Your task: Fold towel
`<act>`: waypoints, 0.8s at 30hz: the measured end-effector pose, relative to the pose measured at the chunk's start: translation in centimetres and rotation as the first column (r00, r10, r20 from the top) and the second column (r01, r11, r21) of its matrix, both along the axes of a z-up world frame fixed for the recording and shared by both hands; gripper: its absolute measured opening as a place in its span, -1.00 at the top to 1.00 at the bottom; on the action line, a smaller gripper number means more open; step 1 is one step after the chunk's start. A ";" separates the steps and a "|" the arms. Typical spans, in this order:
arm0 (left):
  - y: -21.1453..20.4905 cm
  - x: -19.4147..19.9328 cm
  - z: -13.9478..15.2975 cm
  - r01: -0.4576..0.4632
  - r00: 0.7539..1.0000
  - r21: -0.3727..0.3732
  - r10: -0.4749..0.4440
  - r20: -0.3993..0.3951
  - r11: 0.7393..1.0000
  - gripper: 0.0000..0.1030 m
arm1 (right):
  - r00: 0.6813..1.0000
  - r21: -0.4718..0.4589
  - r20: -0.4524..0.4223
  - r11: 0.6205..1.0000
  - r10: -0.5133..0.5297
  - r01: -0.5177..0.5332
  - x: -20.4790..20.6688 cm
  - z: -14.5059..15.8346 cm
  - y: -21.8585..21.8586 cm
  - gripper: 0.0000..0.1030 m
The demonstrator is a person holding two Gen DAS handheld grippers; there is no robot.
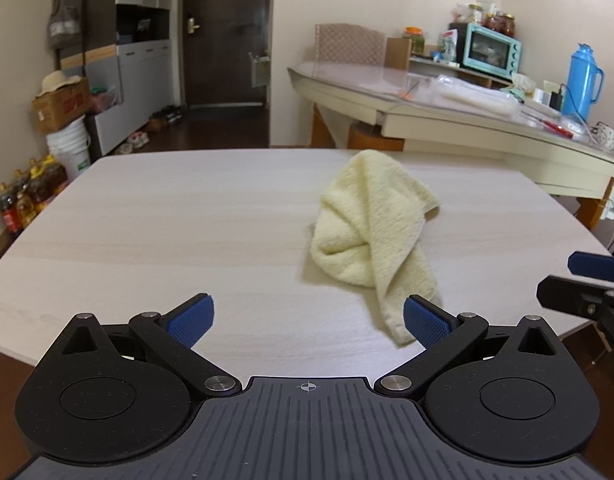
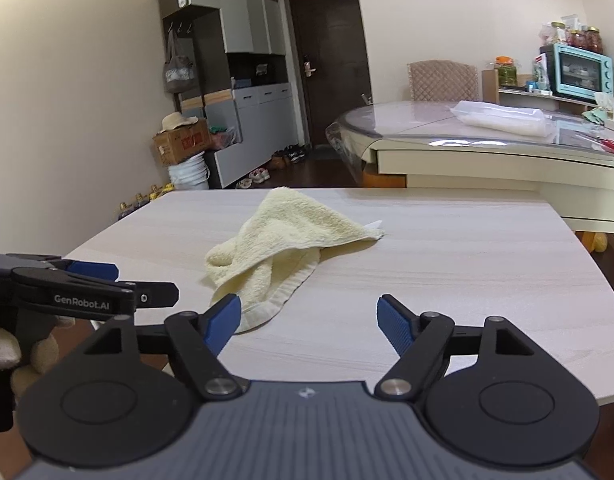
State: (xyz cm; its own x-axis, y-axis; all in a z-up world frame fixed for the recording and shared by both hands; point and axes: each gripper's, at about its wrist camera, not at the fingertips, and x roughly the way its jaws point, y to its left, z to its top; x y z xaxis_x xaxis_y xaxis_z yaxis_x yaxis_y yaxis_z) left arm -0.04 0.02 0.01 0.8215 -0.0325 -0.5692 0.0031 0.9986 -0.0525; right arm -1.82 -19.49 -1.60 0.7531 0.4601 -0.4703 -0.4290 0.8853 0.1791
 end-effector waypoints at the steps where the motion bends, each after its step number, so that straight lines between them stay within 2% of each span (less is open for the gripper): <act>1: 0.0 -0.1 0.0 0.004 1.000 -0.006 -0.004 0.003 1.000 -1.00 | 1.000 -0.008 -0.003 1.000 0.002 -0.002 0.0 0.0 0.2 -0.50; 7: 1.3 -1.4 -0.3 0.002 1.000 -0.030 -0.002 0.005 1.000 -1.00 | 1.000 -0.055 -0.024 0.998 0.014 -0.015 0.0 0.2 1.1 -0.51; 9: 0.9 -1.1 0.1 -0.003 1.000 -0.005 0.003 -0.018 1.000 -1.00 | 0.999 -0.056 -0.033 0.998 0.020 -0.022 0.5 0.1 1.5 -0.51; 13: 0.7 -0.1 -0.2 -0.009 0.999 0.006 0.009 -0.044 1.000 -1.00 | 0.999 -0.025 -0.036 0.999 0.030 -0.031 0.9 -0.1 1.5 -0.51; 24: 0.3 -0.3 0.1 -0.008 0.999 0.011 0.008 -0.040 1.000 -1.00 | 0.999 -0.011 -0.034 0.999 0.031 -0.031 0.7 -0.3 1.5 -0.53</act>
